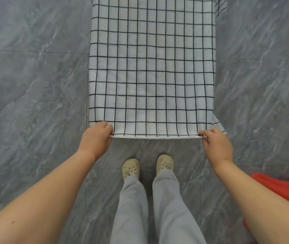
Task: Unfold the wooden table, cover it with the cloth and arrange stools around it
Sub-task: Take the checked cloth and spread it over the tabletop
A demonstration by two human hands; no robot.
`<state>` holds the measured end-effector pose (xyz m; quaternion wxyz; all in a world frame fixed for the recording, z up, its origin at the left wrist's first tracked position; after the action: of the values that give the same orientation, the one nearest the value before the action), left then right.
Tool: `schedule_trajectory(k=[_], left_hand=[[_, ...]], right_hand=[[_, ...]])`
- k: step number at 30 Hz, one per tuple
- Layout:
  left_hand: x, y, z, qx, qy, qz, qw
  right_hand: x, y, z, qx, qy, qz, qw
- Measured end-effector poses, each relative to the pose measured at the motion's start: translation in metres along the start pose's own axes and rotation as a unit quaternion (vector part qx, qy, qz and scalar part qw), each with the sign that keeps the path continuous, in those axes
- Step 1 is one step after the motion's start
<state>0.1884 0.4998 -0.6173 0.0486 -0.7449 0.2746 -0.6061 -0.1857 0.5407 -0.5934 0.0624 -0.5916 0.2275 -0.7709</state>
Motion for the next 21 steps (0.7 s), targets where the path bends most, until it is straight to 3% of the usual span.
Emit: schedule_trajectory(k=[6,11,16,21], left_hand=[[-0.020,-0.003,0.003,0.026,-0.003,0.040,0.999],[-0.016,-0.003,0.002,0.024,-0.004,0.046,0.999],[-0.002,0.015,0.003,0.034,0.007,0.020,0.999],[-0.011,0.043,0.008,0.073,0.065,0.094,0.991]], right_hand=[[-0.024,0.000,-0.003,-0.054,0.003,0.066,0.996],[-0.040,0.003,0.000,-0.041,-0.026,0.154,0.987],[-0.023,0.022,0.021,-0.010,0.007,0.074,0.997],[-0.029,0.046,0.024,-0.038,0.000,0.109,0.993]])
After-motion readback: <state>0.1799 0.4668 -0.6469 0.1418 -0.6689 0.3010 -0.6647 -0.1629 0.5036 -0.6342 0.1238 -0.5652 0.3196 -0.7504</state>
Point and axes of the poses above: each hand's wrist, its own y-axis towards the middle knuckle, its own x-axis out of the back of the hand, z = x × y, the point moved 6 cm from there along y, towards the middle knuckle, and after that the axes turned 6 degrees about z, right-handed, at the moved point
